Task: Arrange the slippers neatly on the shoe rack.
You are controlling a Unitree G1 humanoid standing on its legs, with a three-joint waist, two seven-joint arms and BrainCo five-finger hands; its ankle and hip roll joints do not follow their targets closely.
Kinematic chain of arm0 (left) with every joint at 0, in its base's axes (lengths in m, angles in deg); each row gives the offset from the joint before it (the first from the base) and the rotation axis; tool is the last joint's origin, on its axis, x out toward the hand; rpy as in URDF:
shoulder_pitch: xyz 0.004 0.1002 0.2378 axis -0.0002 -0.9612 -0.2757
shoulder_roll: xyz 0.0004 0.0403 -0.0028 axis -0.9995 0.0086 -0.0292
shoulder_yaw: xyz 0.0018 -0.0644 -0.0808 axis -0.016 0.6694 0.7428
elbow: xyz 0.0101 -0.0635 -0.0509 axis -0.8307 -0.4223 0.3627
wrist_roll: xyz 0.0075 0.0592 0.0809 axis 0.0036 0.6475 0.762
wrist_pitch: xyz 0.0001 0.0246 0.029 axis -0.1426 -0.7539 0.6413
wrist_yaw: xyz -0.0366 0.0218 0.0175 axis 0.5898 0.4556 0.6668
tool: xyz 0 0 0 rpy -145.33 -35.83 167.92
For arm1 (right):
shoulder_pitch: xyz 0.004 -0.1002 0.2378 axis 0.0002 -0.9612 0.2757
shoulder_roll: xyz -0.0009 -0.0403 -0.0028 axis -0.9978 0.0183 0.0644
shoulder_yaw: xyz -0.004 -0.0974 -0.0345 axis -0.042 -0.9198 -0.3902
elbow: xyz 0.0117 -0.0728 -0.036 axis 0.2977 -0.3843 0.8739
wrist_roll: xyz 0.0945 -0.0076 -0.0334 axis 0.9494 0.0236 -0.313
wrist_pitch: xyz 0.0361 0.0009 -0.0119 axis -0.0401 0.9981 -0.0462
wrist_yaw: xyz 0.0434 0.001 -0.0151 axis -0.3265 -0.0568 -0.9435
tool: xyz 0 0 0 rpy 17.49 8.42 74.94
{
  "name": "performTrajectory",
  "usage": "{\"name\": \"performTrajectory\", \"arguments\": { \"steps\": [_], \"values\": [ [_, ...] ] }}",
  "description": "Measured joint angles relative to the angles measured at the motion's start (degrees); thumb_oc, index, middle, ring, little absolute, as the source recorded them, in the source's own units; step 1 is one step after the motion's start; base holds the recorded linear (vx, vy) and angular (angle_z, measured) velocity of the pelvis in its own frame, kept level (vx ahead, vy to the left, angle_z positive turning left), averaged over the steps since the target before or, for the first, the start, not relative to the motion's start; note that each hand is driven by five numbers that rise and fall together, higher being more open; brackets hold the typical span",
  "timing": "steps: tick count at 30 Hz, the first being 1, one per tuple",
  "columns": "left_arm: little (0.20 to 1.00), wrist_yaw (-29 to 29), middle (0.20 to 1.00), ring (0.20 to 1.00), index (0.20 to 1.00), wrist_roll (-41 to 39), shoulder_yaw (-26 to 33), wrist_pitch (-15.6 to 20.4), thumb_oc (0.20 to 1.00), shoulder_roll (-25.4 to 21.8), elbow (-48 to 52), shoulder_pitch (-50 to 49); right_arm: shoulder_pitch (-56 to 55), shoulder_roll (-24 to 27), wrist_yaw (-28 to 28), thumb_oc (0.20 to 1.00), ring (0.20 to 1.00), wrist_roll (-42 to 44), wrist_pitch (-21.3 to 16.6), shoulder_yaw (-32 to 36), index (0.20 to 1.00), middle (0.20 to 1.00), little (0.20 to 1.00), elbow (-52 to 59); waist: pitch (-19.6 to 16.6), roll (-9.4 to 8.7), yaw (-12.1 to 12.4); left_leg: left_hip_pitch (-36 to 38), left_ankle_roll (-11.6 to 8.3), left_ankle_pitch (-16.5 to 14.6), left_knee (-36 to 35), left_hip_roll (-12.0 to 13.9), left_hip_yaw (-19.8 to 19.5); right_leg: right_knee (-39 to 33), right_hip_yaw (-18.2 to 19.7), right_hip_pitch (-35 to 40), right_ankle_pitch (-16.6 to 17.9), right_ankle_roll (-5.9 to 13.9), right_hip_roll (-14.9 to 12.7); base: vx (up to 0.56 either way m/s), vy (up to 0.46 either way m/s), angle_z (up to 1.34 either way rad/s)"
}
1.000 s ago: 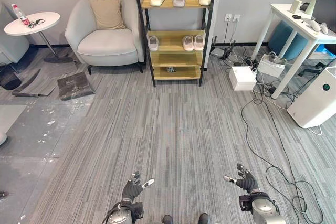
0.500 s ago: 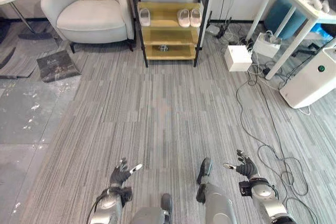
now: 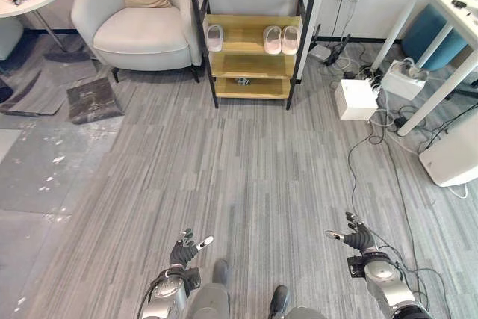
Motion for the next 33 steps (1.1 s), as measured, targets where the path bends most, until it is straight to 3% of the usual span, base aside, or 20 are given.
{"name": "performTrajectory", "arguments": {
  "steps": [3, 4, 6, 8, 11, 12, 14, 16, 17, 18, 19, 20, 22, 25, 26, 27, 28, 29, 32, 33],
  "values": [
    [1.000, 0.0, 1.000, 1.000, 1.000, 0.0, -0.2, -0.8, 1.000, 0.0, 0.1, -1.2, -0.8, 0.3, 0.0, 1.000, 1.000, -0.1, 0.0, -0.2, 1.000, 1.000, 1.000, 0.9, 0.1, 0.80, 0.7, -0.5, 1.59, 3.3, 1.9, 1.3, 2.8, 0.4, 1.8, 2.5, -1.3, 1.71, -0.2, 0.28, 0.223, -0.42],
    [1.000, 0.0, 1.000, 1.000, 1.000, 0.2, -0.4, -0.9, 1.000, -0.2, 0.1, -2.0, -1.1, 0.2, -0.1, 1.000, 1.000, -0.1, 0.1, -0.3, 1.000, 1.000, 1.000, 0.9, -0.7, 1.87, 0.6, 0.9, 1.96, 7.0, 2.3, 0.7, 2.5, 0.4, 2.9, 4.0, -2.5, 3.72, -0.7, 0.39, 0.303, -0.29],
    [1.000, 0.0, 1.000, 1.000, 1.000, 0.8, -0.5, -1.0, 1.000, -1.0, 0.1, -2.0, -2.1, -1.0, -0.1, 1.000, 1.000, -0.1, 0.4, -0.3, 1.000, 1.000, 1.000, 0.6, -1.8, -0.37, 0.2, 1.5, 2.50, 7.4, 2.9, -2.6, 3.3, 0.4, 3.1, 4.8, -3.6, 4.71, -4.4, 0.19, 0.165, -0.12],
    [1.000, 0.1, 1.000, 1.000, 1.000, 2.3, -1.4, -1.0, 1.000, -2.4, 0.9, -1.1, -2.8, -2.6, -0.3, 1.000, 1.000, -0.1, 0.5, 0.1, 1.000, 1.000, 1.000, 1.0, -2.6, -1.50, 0.1, 2.8, 6.38, 7.5, 2.7, -6.6, 4.4, 4.3, 3.0, 4.2, -3.7, 6.63, -8.8, 0.26, 0.296, -0.05],
    [1.000, 0.2, 1.000, 1.000, 1.000, 2.5, -2.2, -0.9, 1.000, -3.5, 1.9, -0.3, -1.6, -4.7, -0.8, 1.000, 1.000, -0.1, 0.6, -1.5, 1.000, 1.000, 1.000, 0.8, -2.5, 0.93, 0.6, 6.7, 10.74, 4.3, 2.5, -9.5, 5.9, 26.3, 5.5, -4.5, -4.6, 7.90, -15.0, 0.26, 0.279, -0.12],
    [1.000, 0.2, 1.000, 1.000, 1.000, 2.5, -2.3, -0.8, 1.000, -4.1, 2.2, 0.0, -1.6, -4.9, -0.9, 1.000, 1.000, -0.1, 0.6, -1.7, 1.000, 1.000, 1.000, 0.8, -2.4, 0.81, 0.6, 8.4, 12.80, 2.7, 2.5, -11.4, 5.8, 36.4, 7.9, -9.1, -4.8, 9.83, -16.7, 0.28, 0.220, 0.06],
    [1.000, 0.1, 1.000, 1.000, 1.000, 2.8, -2.6, -1.0, 1.000, -4.2, 2.3, -0.3, -1.3, -4.9, -0.9, 1.000, 1.000, -0.2, 0.6, -1.5, 1.000, 1.000, 1.000, 0.8, -1.9, 1.56, 0.5, 10.6, 13.61, 2.1, 1.6, -12.2, 5.8, 42.5, 7.4, -14.1, -7.8, 9.58, -16.6, 0.25, 0.067, 0.04],
    [1.000, 0.1, 1.000, 1.000, 1.000, 2.8, -2.7, -1.0, 1.000, -4.2, 2.3, -0.4, -1.3, -4.7, -1.0, 1.000, 1.000, -0.2, 0.6, -1.4, 1.000, 1.000, 1.000, 0.8, -1.6, 2.07, 0.5, 11.1, 12.88, 2.5, 1.7, -12.3, 5.9, 40.0, 6.7, -15.8, -9.4, 9.68, -15.4, 0.40, -0.039, 0.14],
    [1.000, 0.2, 1.000, 1.000, 1.000, 2.8, -2.8, -1.0, 1.000, -4.1, 2.4, -0.9, -1.4, -4.4, -1.0, 1.000, 1.000, -0.2, 0.7, -1.4, 1.000, 1.000, 1.000, 0.7, -1.0, 2.35, -0.3, 12.3, 12.56, 1.9, 1.7, -12.9, 5.7, 26.7, 2.0, -18.7, -7.4, 8.78, -14.2, 0.36, -0.102, 0.18],
    [1.000, 0.2, 1.000, 1.000, 1.000, 2.8, -2.6, -1.0, 1.000, -3.9, 2.4, -1.2, -1.6, -4.4, -1.0, 1.000, 1.000, -0.2, 0.7, -1.4, 1.000, 1.000, 1.000, 0.8, -0.9, 2.15, -0.5, 13.0, 11.28, 0.7, 1.5, -13.1, 5.6, 23.5, 1.4, -19.9, -5.8, 8.93, -13.9, 0.46, -0.135, 0.07],
    [1.000, 0.3, 1.000, 1.000, 1.000, 2.8, -2.1, -1.0, 1.000, -3.6, 2.1, -1.5, -1.2, -4.4, -1.2, 1.000, 1.000, -0.2, 0.6, -1.3, 1.000, 1.000, 1.000, 0.7, -0.7, 2.25, -0.7, 13.2, 10.54, -1.2, 2.0, -13.0, 5.7, 18.3, 1.1, -20.7, -3.5, 9.66, -13.0, 0.22, -0.077, -0.01],
    [1.000, 0.7, 1.000, 1.000, 1.000, 3.4, -2.1, -1.2, 1.000, -3.7, 2.0, -1.5, -1.5, -4.0, -1.1, 1.000, 1.000, -0.2, 0.6, -0.9, 1.000, 1.000, 1.000, 0.7, -0.2, 1.65, -1.6, 14.7, 10.85, -1.6, 1.2, -13.6, 5.5, 6.6, 0.6, -21.3, 2.6, 9.93, -11.8, 0.46, -0.168, 0.01],
    [1.000, 1.0, 1.000, 1.000, 1.000, 4.6, -2.0, -1.3, 1.000, -3.7, 2.0, -1.6, -2.3, -4.0, -1.1, 1.000, 1.000, -0.3, 0.7, -0.9, 1.000, 1.000, 1.000, 0.7, 0.2, 0.90, -2.6, 16.7, 10.47, -3.2, 0.8, -14.3, 4.2, 1.9, -0.1, -21.4, 7.1, 9.83, -11.8, 0.52, -0.199, 0.23],
    [1.000, 1.3, 1.000, 1.000, 1.000, 4.9, -2.2, -1.3, 1.000, -3.6, 2.5, -1.7, -3.5, -4.0, -1.3, 1.000, 1.000, -0.6, 0.8, -0.9, 1.000, 1.000, 1.000, 0.7, -0.1, 0.64, -3.8, 19.7, 10.10, -5.8, 1.9, -13.9, 1.9, 3.6, -0.6, -18.6, 9.0, 7.62, -10.3, 0.43, -0.164, 0.42],
    [1.000, 1.4, 1.000, 1.000, 1.000, 5.0, -2.5, -1.3, 1.000, -3.3, 2.3, -2.2, -3.8, -3.8, -1.3, 1.000, 1.000, -0.6, 0.8, -0.7, 1.000, 1.000, 1.000, 0.7, -1.0, 1.10, -3.9, 20.7, 9.26, -6.6, 2.0, -13.1, 1.5, 3.6, -0.4, -17.4, 11.9, 5.11, -9.3, 0.42, -0.216, 0.19],
    [1.000, 1.4, 1.000, 1.000, 1.000, 5.0, -2.6, -1.3, 1.000, -2.6, 2.3, -2.1, -3.7, -3.5, -1.3, 1.000, 1.000, -0.5, 0.8, 0.1, 1.000, 1.000, 1.000, 0.7, -1.4, 2.62, -4.0, 21.5, 7.93, -7.5, 2.2, -11.2, 0.9, 4.1, -0.7, -16.6, 11.6, 4.20, -7.7, 0.28, -0.160, 0.22],
    [1.000, 1.4, 1.000, 1.000, 1.000, 5.0, -2.8, -1.3, 1.000, -2.6, 2.4, -2.0, -3.8, -3.5, -1.3, 1.000, 1.000, -0.5, 0.8, 0.6, 1.000, 1.000, 1.000, 0.7, -1.6, 2.87, -4.1, 21.6, 7.72, -7.7, 3.0, -10.6, 0.7, 3.9, -0.7, -15.7, 13.0, 3.26, -7.1, 0.18, -0.105, 0.23],
    [1.000, 1.4, 1.000, 1.000, 1.000, 5.0, -2.8, -1.3, 1.000, -2.5, 2.2, -1.8, -3.7, -3.3, -1.3, 1.000, 1.000, -0.5, 0.7, 0.6, 1.000, 1.000, 1.000, 0.6, -1.6, 2.82, -4.0, 21.3, 7.67, -7.7, 4.4, -10.1, 0.8, 3.7, -0.9, -15.0, 13.3, 0.27, -6.5, 0.18, -0.099, 0.09],
    [1.000, 1.4, 1.000, 1.000, 1.000, 4.9, -2.8, -1.2, 1.000, -1.9, 1.7, -1.5, -1.8, -2.1, -1.4, 1.000, 1.000, -0.5, 0.6, 0.6, 1.000, 1.000, 1.000, 0.4, -1.7, 3.15, -3.7, 18.9, 5.98, -8.2, 13.9, -9.0, 0.9, 3.2, -0.6, -12.5, 11.5, -0.97, -5.0, 0.24, -0.131, -0.14],
    [1.000, 1.4, 1.000, 1.000, 1.000, 4.5, -2.4, -1.2, 1.000, -1.0, 1.8, -1.6, -0.8, -0.8, -1.4, 1.000, 1.000, -0.4, 0.1, 0.6, 1.000, 1.000, 1.000, 0.7, -1.6, 3.20, -3.5, 15.3, 4.27, -7.8, 24.8, -8.9, 0.7, 3.0, -0.6, -10.2, 7.9, -1.48, -4.2, 0.33, -0.170, -0.27]
  ]
}}
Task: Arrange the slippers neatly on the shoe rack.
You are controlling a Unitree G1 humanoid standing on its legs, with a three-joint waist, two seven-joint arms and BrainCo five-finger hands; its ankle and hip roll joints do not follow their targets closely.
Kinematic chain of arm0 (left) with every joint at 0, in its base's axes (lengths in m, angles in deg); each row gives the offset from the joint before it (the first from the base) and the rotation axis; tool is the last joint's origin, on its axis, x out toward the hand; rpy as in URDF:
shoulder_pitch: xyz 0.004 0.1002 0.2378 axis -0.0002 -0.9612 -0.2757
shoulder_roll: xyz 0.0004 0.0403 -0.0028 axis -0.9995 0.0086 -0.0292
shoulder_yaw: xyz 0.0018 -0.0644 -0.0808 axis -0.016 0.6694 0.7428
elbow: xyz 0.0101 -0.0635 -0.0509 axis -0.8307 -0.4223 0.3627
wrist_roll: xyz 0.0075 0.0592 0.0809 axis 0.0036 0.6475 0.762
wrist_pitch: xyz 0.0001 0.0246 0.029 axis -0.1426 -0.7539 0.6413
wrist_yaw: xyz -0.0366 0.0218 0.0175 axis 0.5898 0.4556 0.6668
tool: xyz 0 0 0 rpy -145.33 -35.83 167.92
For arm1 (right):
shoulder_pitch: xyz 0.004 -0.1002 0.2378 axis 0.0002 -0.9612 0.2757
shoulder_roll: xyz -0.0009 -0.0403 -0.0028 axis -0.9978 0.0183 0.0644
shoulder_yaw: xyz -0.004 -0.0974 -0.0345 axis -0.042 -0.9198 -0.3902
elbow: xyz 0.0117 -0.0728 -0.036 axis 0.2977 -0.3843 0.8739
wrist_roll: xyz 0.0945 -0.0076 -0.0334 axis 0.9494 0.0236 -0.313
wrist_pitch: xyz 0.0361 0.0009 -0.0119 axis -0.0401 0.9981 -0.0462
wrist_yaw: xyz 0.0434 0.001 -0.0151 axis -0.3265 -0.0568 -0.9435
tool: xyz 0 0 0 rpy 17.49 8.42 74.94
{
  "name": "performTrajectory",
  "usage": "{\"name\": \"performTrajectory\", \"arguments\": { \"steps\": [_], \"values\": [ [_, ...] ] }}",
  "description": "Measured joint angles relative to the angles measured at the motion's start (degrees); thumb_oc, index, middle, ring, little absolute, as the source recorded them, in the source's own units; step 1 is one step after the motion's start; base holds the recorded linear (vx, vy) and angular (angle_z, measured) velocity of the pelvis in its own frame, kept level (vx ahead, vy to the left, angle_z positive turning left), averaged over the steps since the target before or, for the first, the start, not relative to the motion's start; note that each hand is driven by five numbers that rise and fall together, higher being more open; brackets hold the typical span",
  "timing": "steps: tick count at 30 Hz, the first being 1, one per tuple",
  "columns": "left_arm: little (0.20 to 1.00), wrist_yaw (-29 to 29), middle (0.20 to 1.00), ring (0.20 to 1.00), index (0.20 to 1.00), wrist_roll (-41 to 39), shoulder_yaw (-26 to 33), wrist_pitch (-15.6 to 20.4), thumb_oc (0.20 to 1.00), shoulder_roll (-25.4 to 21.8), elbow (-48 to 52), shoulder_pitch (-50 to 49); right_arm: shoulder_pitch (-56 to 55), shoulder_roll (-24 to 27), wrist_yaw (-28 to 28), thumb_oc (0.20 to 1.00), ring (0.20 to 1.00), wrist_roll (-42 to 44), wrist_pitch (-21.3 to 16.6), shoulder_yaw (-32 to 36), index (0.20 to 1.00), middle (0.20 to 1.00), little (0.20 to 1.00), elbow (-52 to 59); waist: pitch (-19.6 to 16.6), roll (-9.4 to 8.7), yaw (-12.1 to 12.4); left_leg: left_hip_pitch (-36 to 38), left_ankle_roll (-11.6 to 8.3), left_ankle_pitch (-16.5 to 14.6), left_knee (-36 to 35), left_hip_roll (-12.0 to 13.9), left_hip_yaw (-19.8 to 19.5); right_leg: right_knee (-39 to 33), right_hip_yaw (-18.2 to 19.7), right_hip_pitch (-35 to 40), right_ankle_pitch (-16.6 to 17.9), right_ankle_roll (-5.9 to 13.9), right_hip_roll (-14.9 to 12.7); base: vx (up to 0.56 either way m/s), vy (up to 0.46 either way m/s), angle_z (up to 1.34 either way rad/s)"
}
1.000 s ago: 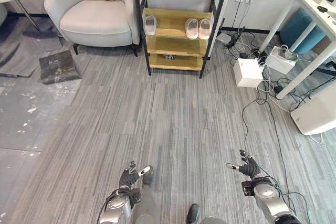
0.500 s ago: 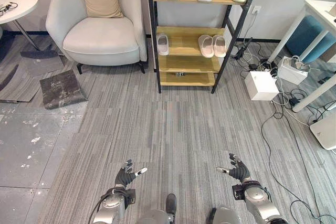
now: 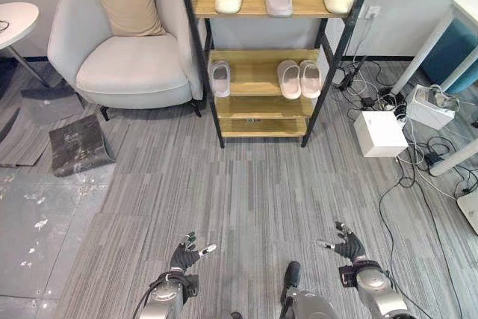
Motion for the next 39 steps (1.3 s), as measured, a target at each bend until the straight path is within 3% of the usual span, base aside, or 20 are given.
{"name": "performTrajectory", "arguments": {
  "steps": [2, 3, 6, 8, 10, 12, 15, 17, 18, 19, 21, 22, 25, 27, 28, 32, 33, 37, 38, 39],
  "values": [
    [1.000, 0.0, 1.000, 1.000, 1.000, -0.1, 0.0, 0.3, 1.000, 0.3, 0.0, 0.3, -0.2, 0.3, 0.1, 1.000, 1.000, 0.5, -0.1, 0.0, 1.000, 1.000, 1.000, 0.0, -0.1, -0.97, 0.6, -5.4, -3.25, -0.7, 11.0, 0.1, -0.5, -2.0, 0.7, 2.6, -1.3, -2.21, 0.4, 0.18, -0.057, -0.22],
    [1.000, 0.0, 1.000, 1.000, 1.000, -0.1, -0.2, 0.5, 1.000, 0.3, 0.0, 0.7, -0.3, 0.5, 0.1, 1.000, 1.000, 0.5, 0.0, -0.1, 1.000, 1.000, 1.000, 0.0, -0.1, -1.07, 1.7, -7.0, -4.16, -3.0, 10.6, 0.3, 0.0, -2.1, 1.3, 2.9, -0.8, -1.69, 0.5, 0.16, -0.023, -0.16],
    [1.000, -0.2, 1.000, 1.000, 1.000, -0.1, -0.1, 0.8, 1.000, 0.1, 0.2, 2.4, 0.7, 0.7, 0.1, 1.000, 1.000, 1.2, 0.0, 0.0, 1.000, 1.000, 1.000, 0.1, 1.4, -2.96, 2.0, -12.2, -3.40, -3.3, -0.6, 1.4, 0.3, -2.5, 2.0, 4.0, -2.6, -2.37, 0.5, 0.29, 0.034, -0.11],
    [1.000, -0.4, 1.000, 1.000, 1.000, -0.1, -0.1, 0.8, 1.000, -0.2, 0.1, 2.8, 0.7, 0.7, 0.1, 1.000, 1.000, 1.4, 0.1, 0.0, 1.000, 1.000, 1.000, 0.0, 1.9, -3.49, 2.1, -12.8, -2.13, -0.9, -10.8, 2.2, 0.3, -2.6, 2.1, 5.6, -3.6, -1.71, 0.5, 0.27, 0.068, -0.09],
    [1.000, -0.8, 1.000, 1.000, 1.000, 0.0, 0.0, 0.7, 1.000, -0.8, -0.7, 3.2, 1.0, 0.5, 0.2, 1.000, 1.000, 1.4, 0.0, -0.4, 1.000, 1.000, 1.000, -0.7, 2.9, -3.82, 3.1, -15.0, -3.21, 5.9, -18.1, 4.7, 0.0, -2.6, 3.2, 8.4, -5.1, -0.48, 1.2, 0.31, 0.107, -0.33],
    [1.000, -0.9, 1.000, 1.000, 1.000, 0.0, 0.0, 0.6, 1.000, -0.6, -2.1, 3.0, 0.8, 0.8, 0.2, 1.000, 1.000, 1.4, 0.0, -0.6, 1.000, 1.000, 1.000, -1.5, 3.2, -2.78, 3.3, -17.2, -3.68, 8.6, -20.1, 6.4, 0.4, -3.0, 3.1, 10.5, -7.7, 0.11, 1.4, 0.32, 0.168, -0.20],
    [1.000, -0.9, 1.000, 1.000, 1.000, 0.0, 0.2, 0.1, 1.000, -0.4, -2.3, 1.3, -0.4, 1.3, 0.1, 1.000, 1.000, 1.4, 0.2, -0.6, 1.000, 1.000, 1.000, -1.7, 1.6, -0.40, 4.0, -17.1, -2.32, 8.8, -17.8, 6.8, -0.3, -3.0, 5.9, 12.1, -9.7, 2.45, 1.0, 0.24, 0.173, -0.47],
    [1.000, -1.3, 1.000, 1.000, 1.000, 0.0, 0.3, 0.0, 1.000, -1.2, -2.9, 1.2, -1.3, 0.4, -0.1, 1.000, 1.000, 1.4, 0.2, -2.0, 1.000, 1.000, 1.000, -1.7, 0.5, -2.06, 4.2, -15.5, -1.03, 12.0, -18.0, 1.3, 0.5, -1.9, 7.5, 13.2, -11.8, 6.48, -3.9, 0.28, 0.227, -0.40],
    [1.000, -1.4, 1.000, 1.000, 1.000, 0.0, 0.3, 0.1, 1.000, -1.8, -2.6, 1.5, -1.4, -0.4, 0.0, 1.000, 1.000, 1.4, 0.3, -1.9, 1.000, 1.000, 1.000, -1.7, 0.6, -2.30, 4.1, -14.5, 1.90, 12.6, -18.1, -0.3, 0.6, 0.6, 8.1, 13.4, -10.4, 7.22, -4.2, 0.37, 0.362, -0.26],
    [1.000, -1.6, 1.000, 1.000, 1.000, 0.0, 0.3, 0.1, 1.000, -2.1, -2.9, 1.7, -0.8, -1.7, -0.1, 1.000, 1.000, 1.4, 0.5, -2.2, 1.000, 1.000, 1.000, -2.1, 0.6, -2.49, 4.7, -12.3, 4.08, 11.2, -19.1, -1.7, 2.6, 8.1, 6.9, 11.1, -11.9, 9.22, -7.0, 0.27, 0.290, -0.32],
    [1.000, -1.6, 1.000, 1.000, 1.000, 0.0, -0.1, 0.2, 1.000, -2.0, -2.7, 1.3, 0.1, -3.1, -0.6, 1.000, 1.000, 1.4, 0.5, -2.3, 1.000, 1.000, 1.000, -1.6, 0.1, -0.47, 4.5, -9.4, 4.77, 11.5, -20.7, -1.7, 3.2, 25.2, 8.1, 3.2, -14.3, 11.36, -9.4, 0.18, 0.152, -0.19],
    [1.000, -1.6, 1.000, 1.000, 1.000, -0.1, 0.0, 0.3, 1.000, -2.2, -2.4, 1.4, 0.0, -3.3, -0.6, 1.000, 1.000, 1.4, 0.5, -2.5, 1.000, 1.000, 1.000, -1.6, -0.1, -0.56, 4.3, -8.6, 5.07, 10.8, -20.9, -2.2, 2.7, 27.6, 8.3, 1.9, -15.0, 12.32, -9.8, 0.22, 0.152, 0.20],
    [1.000, -1.6, 1.000, 1.000, 1.000, 0.0, -0.6, 0.6, 1.000, -3.2, -2.1, 1.4, 0.2, -3.5, -0.6, 1.000, 1.000, 1.4, 0.5, -2.1, 1.000, 1.000, 1.000, -1.7, -0.8, -2.31, 4.2, -6.3, 7.47, 9.4, -21.0, -4.5, 2.2, 34.5, 8.2, -3.6, -15.6, 11.76, -11.0, 0.23, 0.057, 0.28],
    [1.000, -1.6, 1.000, 1.000, 1.000, 0.0, -1.6, 0.6, 1.000, -3.1, -2.6, 0.8, 0.1, -3.0, -0.6, 1.000, 1.000, 1.4, 0.5, -2.1, 1.000, 1.000, 1.000, -1.5, -0.3, -1.55, 4.3, -4.3, 7.74, 7.3, -21.0, -5.3, 1.7, 32.7, 6.8, -7.0, -16.0, 10.95, -10.9, 0.38, -0.078, -0.08],
    [1.000, -1.5, 1.000, 1.000, 1.000, 0.0, -1.8, 0.3, 1.000, -2.9, -2.4, 1.0, 0.8, -2.6, -0.6, 1.000, 1.000, 1.4, 0.5, -1.6, 1.000, 1.000, 1.000, -0.4, 0.3, -0.22, 3.9, -3.4, 7.82, 7.4, -20.9, -4.9, 2.0, 21.7, 3.4, -7.6, -14.4, 9.84, -10.4, 0.28, -0.132, 0.01],
    [1.000, -1.2, 1.000, 1.000, 1.000, 0.0, -0.8, 0.3, 1.000, -2.8, -2.5, 1.8, -0.7, -2.7, -0.6, 1.000, 1.000, 0.8, 0.6, -1.8, 1.000, 1.000, 1.000, 0.0, 0.6, -0.14, 2.5, -0.2, 6.25, 4.3, -21.6, -5.6, 1.0, 0.5, 3.4, -9.5, -2.6, 11.84, -9.0, 0.37, -0.167, 0.12],
    [1.000, -1.2, 1.000, 1.000, 1.000, 0.0, 0.5, 0.3, 1.000, -2.7, -2.4, 1.6, -1.1, -2.7, -0.5, 1.000, 1.000, 0.3, 0.6, -1.7, 1.000, 1.000, 1.000, 0.0, 0.7, -0.49, 2.2, 1.3, 6.08, 3.3, -22.1, -5.7, 0.3, -1.7, 2.2, -9.8, 0.7, 11.74, -8.8, 0.32, -0.155, 0.14],
    [1.000, -1.3, 1.000, 1.000, 1.000, 0.2, 0.2, 0.2, 1.000, -2.8, -2.8, 1.1, -2.3, -2.6, -0.6, 1.000, 1.000, 0.3, 0.7, -1.6, 1.000, 1.000, 1.000, -0.7, 0.0, -1.83, 1.3, 5.0, 4.81, 0.5, -21.8, -5.4, -2.9, 0.3, 2.4, -6.8, 1.7, 9.73, -6.5, 0.39, -0.211, 0.40],
    [1.000, -1.1, 1.000, 1.000, 1.000, 0.2, -0.1, 0.2, 1.000, -2.1, -2.9, 0.9, -2.6, -2.4, -0.6, 1.000, 1.000, 0.3, 0.7, -1.6, 1.000, 1.000, 1.000, -1.9, -0.3, -1.48, 0.4, 7.1, 3.99, -0.1, -21.9, -3.7, -4.0, 0.1, 3.3, -4.3, 4.0, 7.09, -4.7, 0.28, -0.212, 0.60],
    [1.000, -1.1, 1.000, 1.000, 1.000, 0.2, -0.1, 0.2, 1.000, -1.1, -3.0, 0.7, -2.3, -2.1, -0.6, 1.000, 1.000, 0.3, 0.7, -1.6, 1.000, 1.000, 1.000, -2.6, -0.7, -0.53, 0.4, 7.5, 3.30, -0.5, -21.4, -1.9, -4.3, 0.7, 2.9, -3.6, 3.2, 5.77, -2.8, 0.30, -0.267, 0.56]
  ]
}}
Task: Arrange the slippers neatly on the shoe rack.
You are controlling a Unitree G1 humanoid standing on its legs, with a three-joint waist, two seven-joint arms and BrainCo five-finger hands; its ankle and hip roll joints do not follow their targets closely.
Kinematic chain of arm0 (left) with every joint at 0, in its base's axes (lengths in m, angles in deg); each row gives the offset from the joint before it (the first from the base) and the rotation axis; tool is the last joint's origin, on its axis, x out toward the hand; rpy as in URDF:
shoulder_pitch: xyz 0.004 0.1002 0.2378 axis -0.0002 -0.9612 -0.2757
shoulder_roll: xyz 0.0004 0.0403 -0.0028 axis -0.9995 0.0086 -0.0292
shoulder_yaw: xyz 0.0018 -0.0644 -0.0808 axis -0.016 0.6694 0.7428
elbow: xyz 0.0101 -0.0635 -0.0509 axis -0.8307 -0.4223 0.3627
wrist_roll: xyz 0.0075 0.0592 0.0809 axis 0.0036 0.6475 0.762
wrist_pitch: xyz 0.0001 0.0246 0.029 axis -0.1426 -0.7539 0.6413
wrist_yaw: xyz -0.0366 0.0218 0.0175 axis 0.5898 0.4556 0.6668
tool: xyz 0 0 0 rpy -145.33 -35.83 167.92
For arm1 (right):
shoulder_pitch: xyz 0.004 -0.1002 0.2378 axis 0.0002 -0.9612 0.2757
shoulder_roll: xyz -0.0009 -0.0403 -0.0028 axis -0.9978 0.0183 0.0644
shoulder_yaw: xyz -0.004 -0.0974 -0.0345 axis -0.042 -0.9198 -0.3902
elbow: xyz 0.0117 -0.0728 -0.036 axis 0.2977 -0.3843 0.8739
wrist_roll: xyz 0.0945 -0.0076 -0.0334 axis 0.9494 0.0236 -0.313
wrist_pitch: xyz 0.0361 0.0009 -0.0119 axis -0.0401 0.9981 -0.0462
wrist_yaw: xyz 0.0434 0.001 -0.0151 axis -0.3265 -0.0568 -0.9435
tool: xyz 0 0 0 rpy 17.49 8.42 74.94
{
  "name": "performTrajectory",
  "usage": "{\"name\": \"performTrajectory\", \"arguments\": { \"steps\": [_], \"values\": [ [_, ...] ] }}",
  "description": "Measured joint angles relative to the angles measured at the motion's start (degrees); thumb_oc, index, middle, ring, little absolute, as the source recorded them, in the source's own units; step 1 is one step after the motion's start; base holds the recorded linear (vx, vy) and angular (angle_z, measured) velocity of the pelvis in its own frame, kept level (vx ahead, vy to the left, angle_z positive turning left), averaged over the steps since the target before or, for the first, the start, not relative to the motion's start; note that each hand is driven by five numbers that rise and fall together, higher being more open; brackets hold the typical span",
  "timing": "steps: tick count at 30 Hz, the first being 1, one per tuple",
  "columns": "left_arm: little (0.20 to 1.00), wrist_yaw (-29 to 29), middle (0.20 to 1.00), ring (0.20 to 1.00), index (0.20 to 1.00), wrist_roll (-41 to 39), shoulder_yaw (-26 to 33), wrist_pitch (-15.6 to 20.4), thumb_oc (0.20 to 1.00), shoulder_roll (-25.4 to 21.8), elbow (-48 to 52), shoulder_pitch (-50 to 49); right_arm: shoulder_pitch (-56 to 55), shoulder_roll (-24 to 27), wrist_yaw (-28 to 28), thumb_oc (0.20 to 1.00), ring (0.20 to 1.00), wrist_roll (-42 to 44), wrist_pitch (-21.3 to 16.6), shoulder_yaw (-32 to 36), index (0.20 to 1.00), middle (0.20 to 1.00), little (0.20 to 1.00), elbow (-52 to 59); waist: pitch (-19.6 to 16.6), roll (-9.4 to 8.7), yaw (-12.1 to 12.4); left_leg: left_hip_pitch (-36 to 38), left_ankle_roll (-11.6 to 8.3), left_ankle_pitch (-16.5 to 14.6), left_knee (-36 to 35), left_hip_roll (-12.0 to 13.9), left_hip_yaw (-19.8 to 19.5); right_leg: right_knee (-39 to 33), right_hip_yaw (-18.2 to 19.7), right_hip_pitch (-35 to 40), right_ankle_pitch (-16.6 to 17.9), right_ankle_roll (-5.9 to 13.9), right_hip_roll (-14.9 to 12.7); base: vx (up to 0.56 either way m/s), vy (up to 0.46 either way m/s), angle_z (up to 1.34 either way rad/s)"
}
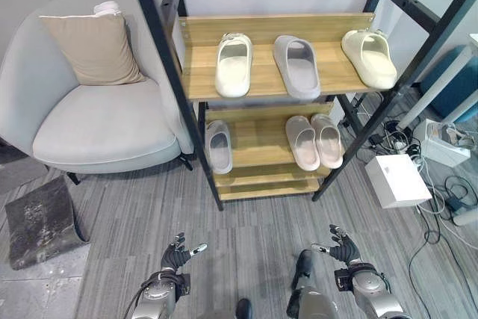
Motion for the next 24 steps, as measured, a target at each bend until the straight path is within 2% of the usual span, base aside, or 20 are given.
{"name": "performTrajectory", "arguments": {
  "steps": [1, 2, 3, 4, 5, 6, 7, 8, 9, 10, 11, 12, 13, 14, 15, 18, 20, 22, 24],
  "values": [
    [1.000, 0.1, 1.000, 1.000, 1.000, 0.0, 0.0, 0.0, 1.000, 0.4, -0.4, 0.2, 0.6, 0.0, 0.0, 1.000, 1.000, 0.1, 0.0, -0.1, 1.000, 1.000, 1.000, -0.1, -0.2, -0.11, 0.5, -1.6, -0.70, -0.4, 4.5, 0.8, -0.1, -0.8, -0.8, 1.7, -0.2, -2.06, 1.1, 0.20, -0.188, 0.13],
    [1.000, 0.2, 1.000, 1.000, 1.000, 0.0, 0.0, 0.0, 1.000, 0.5, -0.5, 0.3, 0.8, 0.0, 0.0, 1.000, 1.000, 0.1, -0.1, -0.1, 1.000, 1.000, 1.000, -0.1, -0.2, -0.27, 0.6, -2.2, -0.71, -0.4, 5.8, 0.8, -0.1, -1.3, -0.9, 2.0, -0.3, -2.23, 1.2, 0.19, -0.181, 0.06],
    [1.000, 0.2, 1.000, 1.000, 1.000, 0.0, 0.0, 0.0, 1.000, 0.9, -1.2, 0.6, 1.6, 0.5, 0.0, 1.000, 1.000, 0.1, -0.2, -0.2, 1.000, 1.000, 1.000, 0.0, 0.0, -1.28, 1.2, -6.7, -1.91, -1.0, 16.5, 0.1, 0.0, -3.1, -0.9, 3.9, -0.6, -3.68, 1.4, 0.10, -0.098, -0.15],
    [1.000, 0.3, 1.000, 1.000, 1.000, -0.1, 0.0, 0.0, 1.000, 1.3, -1.4, 0.4, 2.7, 1.4, 0.0, 1.000, 1.000, 0.1, -0.4, -0.2, 1.000, 1.000, 1.000, 0.7, 0.1, -1.38, 1.7, -9.9, -3.27, -2.1, 22.0, 0.7, -0.1, -3.2, -0.6, 4.8, -1.8, -5.45, 1.9, 0.19, -0.171, -0.14],
    [1.000, 0.2, 1.000, 1.000, 1.000, -0.2, 0.1, 0.1, 1.000, 1.3, -1.4, 1.7, 3.6, 3.2, 0.0, 1.000, 1.000, 0.2, -0.7, -0.2, 1.000, 1.000, 1.000, 0.8, 0.5, -0.78, 2.0, -14.9, -6.40, 0.3, 27.8, 2.9, -0.6, -3.2, -1.2, 6.4, -4.1, -6.68, 3.6, 0.33, -0.145, -0.06],
    [1.000, 0.2, 1.000, 1.000, 1.000, -0.3, 0.2, 0.2, 1.000, 1.1, -1.3, 2.5, 4.1, 3.5, 0.1, 1.000, 1.000, 0.2, -0.7, -0.2, 1.000, 1.000, 1.000, 0.5, 0.9, -1.25, 2.8, -17.5, -7.02, 0.0, 33.0, 3.0, -0.4, -3.3, -1.2, 7.6, -6.4, -8.21, 3.8, 0.28, -0.100, 0.25],
    [1.000, 0.2, 1.000, 1.000, 1.000, -0.3, 0.1, 0.2, 1.000, 1.0, -1.2, 3.6, 4.0, 3.5, 0.2, 1.000, 1.000, 0.3, -0.6, 0.0, 1.000, 1.000, 1.000, 0.2, 1.4, -2.08, 2.3, -18.6, -6.28, -0.8, 31.0, 3.4, 1.1, -3.7, -1.3, 8.1, -7.6, -8.00, 3.6, 0.31, -0.007, 0.54],
    [1.000, 0.2, 1.000, 1.000, 1.000, -0.2, -0.2, 0.2, 1.000, 0.8, -1.2, 4.9, 3.9, 3.5, 0.2, 1.000, 1.000, 0.8, -0.3, -0.1, 1.000, 1.000, 1.000, 0.3, 2.1, -3.26, 2.2, -18.4, -5.48, -0.6, 18.1, 4.4, 5.1, -3.6, -2.6, 8.9, -7.7, -7.51, 3.0, 0.12, 0.014, 0.51],
    [1.000, 0.2, 1.000, 1.000, 1.000, -0.2, -0.2, 0.2, 1.000, 0.7, -1.1, 5.2, 4.2, 3.4, 0.2, 1.000, 1.000, 0.9, -0.3, 0.0, 1.000, 1.000, 1.000, 0.4, 2.6, -3.64, 2.4, -19.1, -5.92, 0.7, 12.9, 5.1, 5.9, -3.3, -2.7, 9.0, -7.2, -6.54, 3.2, 0.16, 0.026, 0.28],
    [1.000, 0.2, 1.000, 1.000, 1.000, -0.1, -0.2, 0.2, 1.000, 0.5, -1.1, 5.4, 4.2, 3.2, 0.2, 1.000, 1.000, 1.1, -0.3, -0.1, 1.000, 1.000, 1.000, 0.5, 2.8, -3.62, 2.4, -19.5, -6.16, 2.8, 8.7, 6.1, 7.2, -3.3, -3.5, 9.1, -7.1, -6.29, 3.6, 0.05, 0.006, -0.04],
    [1.000, 0.1, 1.000, 1.000, 1.000, 0.0, -0.3, -0.2, 1.000, 0.5, -1.2, 5.0, 4.4, 3.2, 0.2, 1.000, 1.000, 1.1, -0.6, -0.2, 1.000, 1.000, 1.000, 0.8, 3.2, -2.75, 2.3, -20.8, -6.24, 6.7, 4.5, 7.7, 8.1, -3.3, -4.0, 9.9, -7.6, -5.53, 4.4, 0.19, 0.091, -0.06],
    [1.000, 0.1, 1.000, 1.000, 1.000, 0.3, -0.9, -0.4, 1.000, 0.7, -1.3, 4.8, 4.2, 3.5, 0.3, 1.000, 1.000, 1.1, -0.6, -0.1, 1.000, 1.000, 1.000, 0.8, 3.4, -1.64, 2.2, -21.3, -5.94, 9.3, 3.9, 8.7, 8.7, -3.3, -4.0, 10.6, -8.0, -4.96, 5.2, 0.14, 0.083, -0.12],
    [1.000, 0.2, 1.000, 1.000, 1.000, 0.3, -1.3, -0.4, 1.000, 0.7, -1.3, 4.4, 3.7, 3.6, 0.2, 1.000, 1.000, 1.1, -0.5, -0.2, 1.000, 1.000, 1.000, 0.9, 3.3, -0.91, 2.1, -20.7, -5.89, 10.4, 3.9, 9.0, 8.6, -3.4, -3.5, 10.8, -8.3, -4.46, 5.5, 0.20, 0.137, -0.22],
    [1.000, 0.1, 1.000, 1.000, 1.000, 0.3, -1.3, -0.4, 1.000, 0.8, -1.3, 3.6, 3.2, 3.7, 0.2, 1.000, 1.000, 1.1, -0.5, -0.3, 1.000, 1.000, 1.000, 0.9, 2.8, 0.20, 2.4, -19.3, -5.23, 11.6, 3.0, 9.0, 7.6, -3.3, -2.8, 11.7, -8.8, -3.38, 6.0, 0.13, 0.160, -0.19],
    [1.000, 0.1, 1.000, 1.000, 1.000, 0.2, -1.5, -0.6, 1.000, 0.5, -1.5, 2.9, 2.4, 3.3, 0.2, 1.000, 1.000, 1.1, -0.3, -0.2, 1.000, 1.000, 1.000, 0.4, 2.2, 0.54, 1.8, -17.1, -3.82, 13.6, 0.3, 8.1, 7.3, -3.3, -2.6, 12.6, -8.9, -1.78, 5.1, 0.13, 0.161, -0.09],
    [1.000, 0.0, 1.000, 1.000, 1.000, 0.3, -1.7, -0.5, 1.000, 0.1, -0.4, 2.9, 1.1, 2.7, 0.0, 1.000, 1.000, 1.0, -0.1, -0.1, 1.000, 1.000, 1.000, 0.6, 2.0, -0.08, 1.9, -14.4, -2.25, 13.6, -2.7, 4.6, 8.0, -2.8, -1.7, 13.2, -9.4, 0.85, 1.5, 0.04, 0.161, -0.02],
    [1.000, -0.1, 1.000, 1.000, 1.000, 0.3, -1.6, -0.5, 1.000, -0.5, -0.2, 2.5, 1.9, 1.7, -0.1, 1.000, 1.000, 0.5, -0.1, -0.2, 1.000, 1.000, 1.000, 0.7, 2.0, 0.31, 2.3, -14.0, -1.37, 13.1, -2.7, 3.8, 9.5, 2.2, -0.8, 10.8, -11.2, 2.21, -0.4, -0.01, 0.112, -0.23],
    [1.000, -0.2, 1.000, 1.000, 1.000, 0.3, -1.8, -0.5, 1.000, -1.0, -0.2, 2.6, 1.9, 0.9, -0.2, 1.000, 1.000, 0.4, -0.2, -0.3, 1.000, 1.000, 1.000, 1.2, 1.8, 0.11, 2.1, -13.8, -0.88, 12.6, -2.7, 3.2, 9.5, 3.6, -1.0, 10.2, -11.9, 2.53, -1.2, 0.00, 0.055, -0.05],
    [1.000, -0.2, 1.000, 1.000, 1.000, 0.2, -1.8, -0.4, 1.000, -1.7, -0.6, 2.8, 1.9, -0.3, -0.2, 1.000, 1.000, 0.0, -0.1, -0.3, 1.000, 1.000, 1.000, 0.9, 1.9, -0.14, 2.2, -13.2, -0.13, 12.1, -2.7, 2.5, 9.5, 6.4, 0.8, 9.3, -13.1, 3.65, -2.3, 0.01, -0.016, -0.03]
  ]
}}
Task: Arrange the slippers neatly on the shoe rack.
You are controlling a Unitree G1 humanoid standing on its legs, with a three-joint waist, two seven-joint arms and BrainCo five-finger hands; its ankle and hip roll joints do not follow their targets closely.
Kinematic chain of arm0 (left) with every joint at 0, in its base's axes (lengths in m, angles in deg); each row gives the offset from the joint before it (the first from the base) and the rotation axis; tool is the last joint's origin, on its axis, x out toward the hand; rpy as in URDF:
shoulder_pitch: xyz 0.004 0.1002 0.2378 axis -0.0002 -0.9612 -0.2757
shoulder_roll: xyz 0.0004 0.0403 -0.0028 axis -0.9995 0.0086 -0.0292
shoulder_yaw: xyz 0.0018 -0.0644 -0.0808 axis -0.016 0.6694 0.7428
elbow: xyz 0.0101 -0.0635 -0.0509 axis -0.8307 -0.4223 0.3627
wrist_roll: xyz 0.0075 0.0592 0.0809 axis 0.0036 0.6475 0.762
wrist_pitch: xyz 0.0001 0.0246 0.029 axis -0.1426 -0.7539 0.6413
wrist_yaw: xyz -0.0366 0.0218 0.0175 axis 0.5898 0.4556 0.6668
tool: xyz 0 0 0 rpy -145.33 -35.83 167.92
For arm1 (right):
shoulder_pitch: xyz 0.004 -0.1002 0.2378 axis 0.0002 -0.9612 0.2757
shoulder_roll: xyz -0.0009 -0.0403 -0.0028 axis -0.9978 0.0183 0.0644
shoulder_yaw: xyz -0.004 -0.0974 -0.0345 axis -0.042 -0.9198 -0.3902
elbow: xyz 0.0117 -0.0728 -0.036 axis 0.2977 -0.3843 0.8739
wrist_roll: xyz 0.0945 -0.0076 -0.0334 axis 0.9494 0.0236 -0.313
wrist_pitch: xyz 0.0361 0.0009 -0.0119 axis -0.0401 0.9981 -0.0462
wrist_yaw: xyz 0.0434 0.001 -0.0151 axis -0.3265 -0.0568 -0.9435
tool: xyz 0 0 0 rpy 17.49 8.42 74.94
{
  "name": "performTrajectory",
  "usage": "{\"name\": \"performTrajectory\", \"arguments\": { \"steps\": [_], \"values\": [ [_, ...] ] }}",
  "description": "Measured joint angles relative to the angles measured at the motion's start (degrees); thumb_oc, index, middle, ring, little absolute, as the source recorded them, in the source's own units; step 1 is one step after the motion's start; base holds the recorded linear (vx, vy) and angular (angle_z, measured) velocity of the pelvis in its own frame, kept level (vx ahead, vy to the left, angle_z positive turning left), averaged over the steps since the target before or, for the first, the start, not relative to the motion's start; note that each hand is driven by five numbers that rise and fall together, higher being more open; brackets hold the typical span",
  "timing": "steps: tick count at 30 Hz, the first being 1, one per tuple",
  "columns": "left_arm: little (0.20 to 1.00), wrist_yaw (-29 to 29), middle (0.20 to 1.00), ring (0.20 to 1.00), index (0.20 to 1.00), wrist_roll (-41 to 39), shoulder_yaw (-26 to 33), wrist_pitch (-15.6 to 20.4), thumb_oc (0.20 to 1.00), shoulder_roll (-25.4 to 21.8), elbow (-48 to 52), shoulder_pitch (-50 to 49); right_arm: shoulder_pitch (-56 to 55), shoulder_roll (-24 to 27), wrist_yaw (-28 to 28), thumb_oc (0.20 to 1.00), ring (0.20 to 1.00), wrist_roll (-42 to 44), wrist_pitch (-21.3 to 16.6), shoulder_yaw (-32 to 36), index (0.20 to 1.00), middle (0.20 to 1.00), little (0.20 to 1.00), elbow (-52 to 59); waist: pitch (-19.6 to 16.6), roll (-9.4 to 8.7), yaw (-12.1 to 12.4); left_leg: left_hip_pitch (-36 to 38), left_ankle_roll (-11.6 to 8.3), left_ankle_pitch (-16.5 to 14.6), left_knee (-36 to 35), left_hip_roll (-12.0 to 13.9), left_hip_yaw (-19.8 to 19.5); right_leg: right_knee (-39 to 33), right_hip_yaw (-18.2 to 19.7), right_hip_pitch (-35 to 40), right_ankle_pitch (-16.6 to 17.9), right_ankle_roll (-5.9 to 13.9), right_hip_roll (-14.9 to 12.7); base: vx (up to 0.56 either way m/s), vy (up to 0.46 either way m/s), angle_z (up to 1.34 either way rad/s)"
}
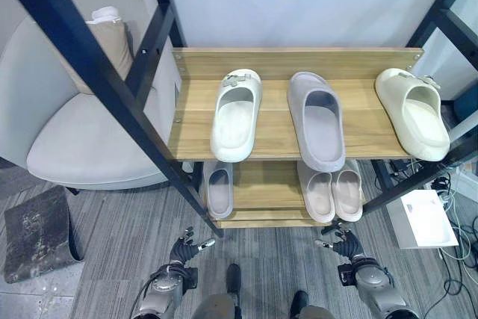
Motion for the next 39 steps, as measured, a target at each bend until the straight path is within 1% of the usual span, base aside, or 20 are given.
{"name": "performTrajectory", "arguments": {
  "steps": [1, 2, 3, 4, 6, 7, 8, 11, 12, 13, 14, 16, 17, 22, 26, 28, 33, 37, 38, 39],
  "values": [
    [1.000, 0.0, 1.000, 1.000, 1.000, 0.0, 0.0, 0.1, 1.000, -0.5, -0.6, -0.1, 0.4, -0.7, 0.0, 1.000, 1.000, 0.0, 0.0, -0.2, 1.000, 1.000, 1.000, 0.1, 0.0, 0.04, 0.0, 0.1, -0.07, -0.3, 0.0, 0.1, -0.1, 1.4, 3.0, -1.2, -1.3, 0.10, -0.3, 0.03, -0.087, -0.09],
    [1.000, 0.0, 1.000, 1.000, 1.000, 0.0, 0.0, 0.1, 1.000, -0.6, -1.0, 0.2, 0.4, -0.8, -0.2, 1.000, 1.000, 0.0, 0.0, -0.5, 1.000, 1.000, 1.000, 0.1, 0.0, 0.00, 0.0, 0.0, -0.20, -0.4, 0.0, 0.0, -0.1, 0.6, 3.9, -1.4, -1.8, 0.48, -0.6, 0.05, -0.142, -0.04],
    [1.000, -0.1, 1.000, 1.000, 1.000, 0.0, 0.1, 0.1, 1.000, -0.7, -1.1, 0.0, 0.4, -0.8, -0.4, 1.000, 1.000, 0.0, 0.0, -0.5, 1.000, 1.000, 1.000, 0.0, 0.0, 0.01, 0.0, -0.1, -0.22, -0.5, 0.0, 0.0, -0.2, -2.3, 4.7, -1.4, -1.0, 0.65, -1.0, 0.07, -0.153, 0.06],
    [1.000, -0.2, 1.000, 1.000, 1.000, 0.0, 0.8, 0.1, 1.000, -0.5, -1.0, -1.0, -0.1, -0.7, -0.4, 1.000, 1.000, 0.0, 0.0, -0.4, 1.000, 1.000, 1.000, 0.1, -0.2, 0.14, 0.1, -0.1, -0.44, -0.8, 0.0, 0.6, -0.2, -4.8, 4.1, -0.3, 1.4, 0.72, -0.4, 0.07, -0.151, 0.01],
    [1.000, -0.2, 1.000, 1.000, 1.000, 0.0, 1.1, 0.3, 1.000, 0.0, -0.7, -2.3, -0.3, -0.5, -0.4, 1.000, 1.000, 0.0, 0.0, -0.4, 1.000, 1.000, 1.000, 0.1, -0.7, 0.71, 0.1, -0.2, -1.25, -0.6, -0.2, 1.6, 0.0, -7.4, 4.2, 0.7, 2.7, 0.13, 1.0, 0.07, -0.134, -0.05],
    [1.000, -0.2, 1.000, 1.000, 1.000, -0.1, 1.1, 0.2, 1.000, 1.0, -0.3, -3.6, -1.1, 0.4, -0.3, 1.000, 1.000, -0.7, 0.1, -0.4, 1.000, 1.000, 1.000, 1.0, -1.5, 1.24, 0.1, -0.4, -2.77, 0.2, -0.4, 2.7, -0.4, -10.1, 3.6, 2.3, 4.6, -0.10, 2.6, 0.06, -0.107, 0.07],
    [1.000, -0.1, 1.000, 1.000, 1.000, -0.1, 1.1, 0.2, 1.000, 1.4, -0.2, -3.8, -1.6, 1.1, -0.2, 1.000, 1.000, -1.5, 0.2, -0.5, 1.000, 1.000, 1.000, 2.4, -1.7, 1.51, 0.0, -0.5, -2.93, 0.3, -0.4, 3.0, -0.6, -10.1, 2.9, 2.4, 4.6, -0.26, 2.9, 0.04, -0.058, 0.12],
    [1.000, -0.2, 1.000, 1.000, 1.000, 0.0, 1.0, 0.2, 1.000, 3.0, 0.6, -4.3, -3.8, 6.3, 1.0, 1.000, 1.000, -7.6, 0.0, -0.3, 1.000, 1.000, 1.000, 13.8, -2.4, 2.20, -0.2, -0.8, -3.22, 0.8, -0.4, 4.0, -1.2, -10.1, 2.5, 2.3, 4.8, -1.35, 3.9, 0.02, -0.024, 0.07],
    [1.000, -0.2, 1.000, 1.000, 1.000, 0.1, 1.0, 0.3, 1.000, 3.2, 2.4, -4.7, -5.4, 9.8, 1.7, 1.000, 1.000, -11.9, -0.1, 0.3, 1.000, 1.000, 1.000, 22.0, -2.5, 2.29, -0.6, -0.9, -3.26, 0.9, -0.4, 4.1, -1.6, -10.1, 2.4, 2.3, 4.9, -1.67, 4.1, 0.01, -0.001, 0.08],
    [1.000, -0.3, 1.000, 1.000, 1.000, 0.1, 1.0, 0.4, 1.000, 3.2, 3.2, -4.9, -6.1, 11.5, 2.0, 1.000, 1.000, -13.8, -0.7, 0.8, 1.000, 1.000, 1.000, 26.3, -2.6, 2.33, -0.8, -0.9, -3.31, 1.0, -0.4, 4.1, -1.7, -10.1, 2.3, 2.4, 4.9, -1.72, 4.1, 0.00, 0.010, 0.08],
    [1.000, -0.5, 1.000, 1.000, 1.000, 0.2, 1.1, 0.7, 1.000, 3.2, 3.6, -5.1, -6.1, 12.5, 2.5, 1.000, 1.000, -16.4, -2.3, 2.1, 1.000, 1.000, 1.000, 29.7, -3.0, 2.11, -1.2, -0.9, -3.39, 1.1, -0.3, 4.2, -1.8, -10.1, 2.2, 2.4, 4.9, -1.82, 4.3, 0.00, 0.012, 0.05],
    [1.000, -0.6, 1.000, 1.000, 1.000, 1.3, 1.1, 0.9, 1.000, 3.6, 3.3, -5.1, -7.4, 13.6, 2.8, 1.000, 1.000, -19.6, -2.4, 3.8, 1.000, 1.000, 1.000, 34.9, -3.5, 1.95, -1.4, -0.9, -3.43, 1.0, -0.4, 4.2, -1.9, -10.1, 2.2, 2.4, 4.7, -1.72, 4.3, 0.00, 0.016, 0.05],
    [1.000, -0.7, 1.000, 1.000, 1.000, 2.0, 1.1, 1.5, 1.000, 3.9, 3.1, -5.2, -9.3, 14.7, 3.2, 1.000, 1.000, -23.0, -4.2, 4.7, 1.000, 1.000, 1.000, 41.8, -3.9, 1.86, -1.8, -0.9, -3.41, 1.0, -0.4, 4.1, -1.9, -10.1, 2.1, 2.5, 4.7, -1.68, 4.2, 0.00, 0.000, 0.00],
    [1.000, -1.2, 1.000, 1.000, 1.000, 3.2, 1.0, 1.7, 1.000, 4.4, 0.7, -5.7, -14.2, 15.8, 2.9, 1.000, 1.000, -28.2, -7.3, 4.5, 1.000, 1.000, 1.000, 54.5, -4.9, 1.24, -2.9, -0.9, -3.69, 0.8, -0.4, 4.1, -1.9, -10.1, 1.8, 2.5, 4.3, -1.21, 4.1, 0.00, 0.005, 0.01],
    [1.000, -1.8, 1.000, 1.000, 1.000, 4.0, 0.9, 1.8, 1.000, 4.9, -0.2, -6.6, -18.5, 16.4, 2.7, 1.000, 1.000, -28.9, -9.5, 4.6, 1.000, 1.000, 1.000, 60.4, -5.2, 1.25, -3.2, -0.9, -3.43, 0.6, -0.4, 4.1, -1.9, -10.1, 1.9, 2.2, 4.3, -1.22, 4.1, 0.00, 0.000, 0.00],
    [1.000, -2.8, 1.000, 1.000, 1.000, 4.0, 0.8, 2.0, 1.000, 5.5, -1.0, -6.9, -19.7, 18.5, 3.1, 1.000, 1.000, -29.9, -10.8, 4.5, 1.000, 1.000, 1.000, 64.3, -5.4, 1.44, -3.1, -1.0, -3.25, 0.5, -0.4, 4.1, -1.8, -10.1, 2.4, 2.1, 4.2, -1.41, 4.1, -0.01, 0.021, -0.04],
    [1.000, -3.5, 1.000, 1.000, 1.000, 4.0, -0.3, 2.7, 1.000, 5.8, -1.2, -7.7, -19.0, 20.2, 6.5, 1.000, 1.000, -30.5, -13.1, 4.5, 1.000, 1.000, 1.000, 69.1, -6.5, 1.15, -3.2, -1.0, -3.13, 0.4, -0.4, 4.1, -1.7, -10.1, 2.7, 2.1, 4.2, -1.43, 4.1, 0.00, 0.008, -0.02],
    [1.000, -4.3, 1.000, 1.000, 1.000, 4.0, -0.4, 3.4, 1.000, 5.8, -1.3, -8.8, -12.8, 20.8, 11.3, 1.000, 1.000, -32.6, -13.0, 4.4, 1.000, 1.000, 1.000, 69.3, -7.3, 0.85, -3.1, -1.0, -3.13, 0.4, -0.4, 4.0, -1.7, -10.1, 2.7, 2.2, 4.2, -1.41, 4.1, 0.00, 0.000, 0.00],
    [1.000, -4.4, 1.000, 1.000, 1.000, 4.0, -0.4, 3.4, 1.000, 5.8, -1.3, -8.8, -12.6, 20.9, 11.5, 1.000, 1.000, -32.7, -13.0, 4.4, 1.000, 1.000, 1.000, 69.3, -7.3, 0.84, -3.1, -1.0, -3.13, 0.4, -0.4, 4.0, -1.7, -10.1, 2.7, 2.2, 4.2, -1.41, 4.1, 0.00, 0.031, 0.01],
    [1.000, -4.6, 1.000, 1.000, 1.000, 4.0, -0.7, 3.4, 1.000, 5.7, -1.3, -8.9, -9.1, 21.4, 13.6, 1.000, 1.000, -34.0, -12.8, 4.2, 1.000, 1.000, 1.000, 69.2, -7.6, 0.57, -3.0, -1.0, -3.13, 0.5, -0.4, 4.0, -1.7, -10.1, 2.7, 2.1, 4.2, -1.41, 4.1, 0.00, 0.000, 0.00]
  ]
}}
